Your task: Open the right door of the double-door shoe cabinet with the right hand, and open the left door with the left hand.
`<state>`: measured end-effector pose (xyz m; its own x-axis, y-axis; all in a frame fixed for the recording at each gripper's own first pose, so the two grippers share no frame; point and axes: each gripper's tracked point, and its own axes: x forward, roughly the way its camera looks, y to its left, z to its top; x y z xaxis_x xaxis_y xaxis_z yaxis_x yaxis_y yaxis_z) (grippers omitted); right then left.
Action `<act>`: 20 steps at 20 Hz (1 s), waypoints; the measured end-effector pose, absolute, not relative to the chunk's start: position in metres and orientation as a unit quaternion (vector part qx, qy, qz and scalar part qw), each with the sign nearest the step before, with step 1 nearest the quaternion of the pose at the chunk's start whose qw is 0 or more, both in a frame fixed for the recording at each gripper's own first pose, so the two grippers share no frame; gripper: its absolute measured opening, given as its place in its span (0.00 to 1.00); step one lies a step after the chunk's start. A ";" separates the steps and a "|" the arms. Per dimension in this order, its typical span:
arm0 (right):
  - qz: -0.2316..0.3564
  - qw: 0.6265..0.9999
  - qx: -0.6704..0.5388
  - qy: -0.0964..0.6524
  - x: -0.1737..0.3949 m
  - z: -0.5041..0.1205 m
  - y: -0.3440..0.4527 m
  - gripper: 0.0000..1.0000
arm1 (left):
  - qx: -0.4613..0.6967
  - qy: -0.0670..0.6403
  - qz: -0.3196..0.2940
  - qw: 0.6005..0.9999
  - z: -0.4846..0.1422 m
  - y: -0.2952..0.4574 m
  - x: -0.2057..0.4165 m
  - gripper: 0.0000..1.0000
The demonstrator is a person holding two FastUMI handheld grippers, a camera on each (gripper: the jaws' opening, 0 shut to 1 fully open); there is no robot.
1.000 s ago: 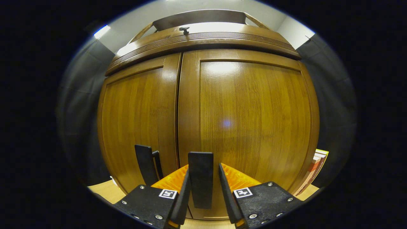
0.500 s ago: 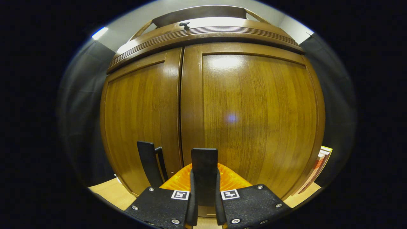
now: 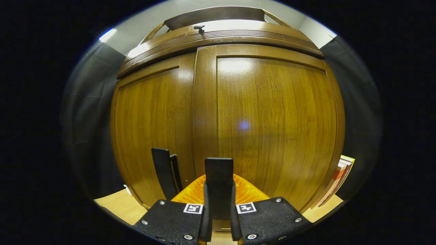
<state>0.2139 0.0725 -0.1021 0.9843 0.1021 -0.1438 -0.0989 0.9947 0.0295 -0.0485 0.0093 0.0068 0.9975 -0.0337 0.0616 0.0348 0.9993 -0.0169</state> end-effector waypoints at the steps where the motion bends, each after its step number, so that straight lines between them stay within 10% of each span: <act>1: 0.054 0.996 0.015 0.072 0.202 -0.103 0.070 0.22 | -0.011 -0.029 -0.016 0.999 0.005 0.009 -0.050 0.96; 20: 0.068 0.994 0.037 0.079 0.081 -0.085 0.016 0.21 | -0.010 -0.026 0.019 0.999 0.011 0.005 -0.058 0.97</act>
<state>0.0813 0.0164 -0.0847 0.9780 0.1419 -0.1529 -0.1300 0.9879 0.0852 -0.0584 0.0048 0.0114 0.9979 0.0391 0.0523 -0.0381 0.9991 -0.0207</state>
